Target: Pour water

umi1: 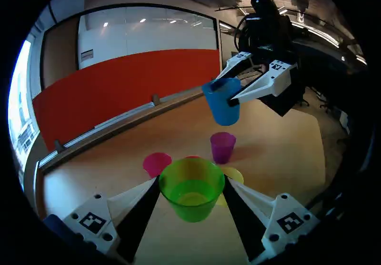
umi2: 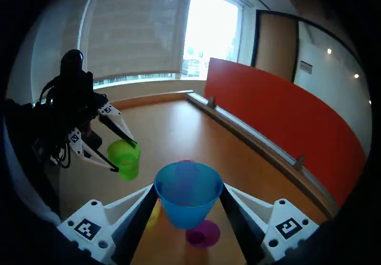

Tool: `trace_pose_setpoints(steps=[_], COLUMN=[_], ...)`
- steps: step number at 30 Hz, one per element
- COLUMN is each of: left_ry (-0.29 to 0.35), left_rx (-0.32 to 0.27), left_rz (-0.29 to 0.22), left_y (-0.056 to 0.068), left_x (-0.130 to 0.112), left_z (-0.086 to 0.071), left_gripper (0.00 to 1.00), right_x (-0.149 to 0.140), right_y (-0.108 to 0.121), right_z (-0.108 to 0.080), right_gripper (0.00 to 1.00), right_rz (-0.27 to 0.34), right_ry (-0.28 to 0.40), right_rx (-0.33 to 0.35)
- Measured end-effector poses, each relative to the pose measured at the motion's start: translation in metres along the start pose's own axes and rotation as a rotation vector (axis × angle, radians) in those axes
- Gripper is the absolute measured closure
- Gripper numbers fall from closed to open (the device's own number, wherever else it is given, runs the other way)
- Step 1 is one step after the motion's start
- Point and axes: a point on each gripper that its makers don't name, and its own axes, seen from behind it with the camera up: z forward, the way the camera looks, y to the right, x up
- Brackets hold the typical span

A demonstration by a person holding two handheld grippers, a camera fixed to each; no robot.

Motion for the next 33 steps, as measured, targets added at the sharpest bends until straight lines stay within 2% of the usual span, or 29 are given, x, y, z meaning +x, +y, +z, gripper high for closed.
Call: trace_pose_setpoints(steps=[12,33], left_ry=[-0.033,-0.081], left_rx=[-0.014,-0.03], left_rz=[-0.025,-0.054], left_y=[0.01,0.024], left_x=[-0.023,-0.055], left_z=[0.004,0.006], left_gripper=[0.11,0.11], right_x=[-0.032,-0.093], right_y=[-0.008,-0.038], right_z=[-0.004,-0.006], right_gripper=[0.08,0.08], right_rz=[-0.041,0.02], right_ry=[-0.02,-0.075], right_rx=[-0.019,0.032])
